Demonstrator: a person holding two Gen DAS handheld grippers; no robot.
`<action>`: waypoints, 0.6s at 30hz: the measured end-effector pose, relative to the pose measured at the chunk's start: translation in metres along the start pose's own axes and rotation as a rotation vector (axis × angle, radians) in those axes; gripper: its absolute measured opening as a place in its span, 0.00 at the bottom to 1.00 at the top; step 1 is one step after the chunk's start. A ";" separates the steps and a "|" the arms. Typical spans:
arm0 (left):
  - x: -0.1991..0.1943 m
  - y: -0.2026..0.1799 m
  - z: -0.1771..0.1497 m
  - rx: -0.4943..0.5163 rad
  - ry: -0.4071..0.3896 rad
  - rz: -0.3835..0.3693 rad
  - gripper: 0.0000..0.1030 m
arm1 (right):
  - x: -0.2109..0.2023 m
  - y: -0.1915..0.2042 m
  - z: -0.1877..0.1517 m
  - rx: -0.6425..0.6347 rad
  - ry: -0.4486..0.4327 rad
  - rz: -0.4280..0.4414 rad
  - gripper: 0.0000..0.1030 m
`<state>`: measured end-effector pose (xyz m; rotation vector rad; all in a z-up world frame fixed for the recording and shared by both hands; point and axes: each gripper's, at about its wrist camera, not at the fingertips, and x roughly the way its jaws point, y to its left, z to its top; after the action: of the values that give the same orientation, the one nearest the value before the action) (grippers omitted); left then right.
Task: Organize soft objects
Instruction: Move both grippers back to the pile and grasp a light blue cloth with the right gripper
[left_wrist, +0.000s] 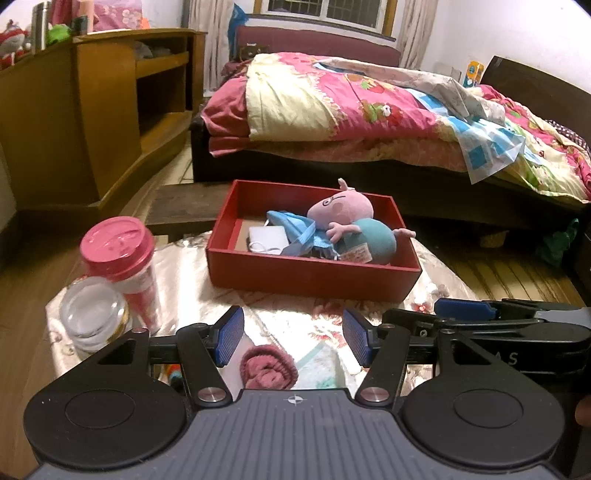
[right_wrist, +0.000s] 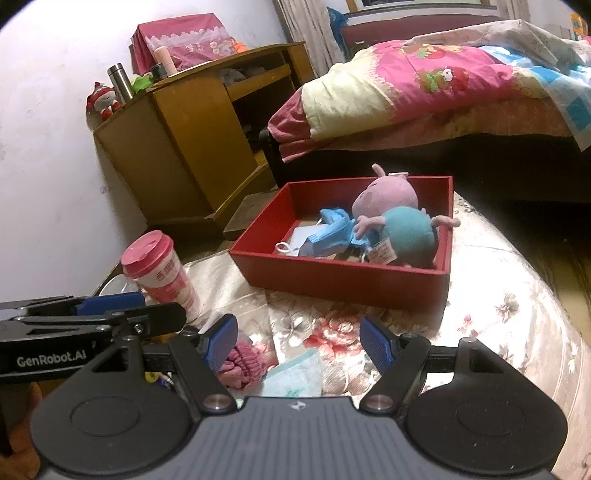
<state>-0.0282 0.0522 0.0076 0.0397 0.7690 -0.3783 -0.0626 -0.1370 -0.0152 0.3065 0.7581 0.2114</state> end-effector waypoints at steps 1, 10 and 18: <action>-0.003 0.001 -0.001 -0.001 -0.005 0.004 0.58 | -0.001 0.002 -0.001 -0.002 -0.002 0.001 0.46; -0.038 0.021 0.001 -0.073 -0.101 -0.031 0.59 | -0.026 0.012 0.000 0.013 -0.065 0.011 0.46; -0.070 0.034 -0.003 -0.109 -0.190 -0.100 0.68 | -0.056 0.029 -0.002 0.004 -0.101 0.048 0.58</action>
<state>-0.0644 0.1069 0.0501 -0.1352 0.6038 -0.4279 -0.1063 -0.1265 0.0293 0.3367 0.6521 0.2385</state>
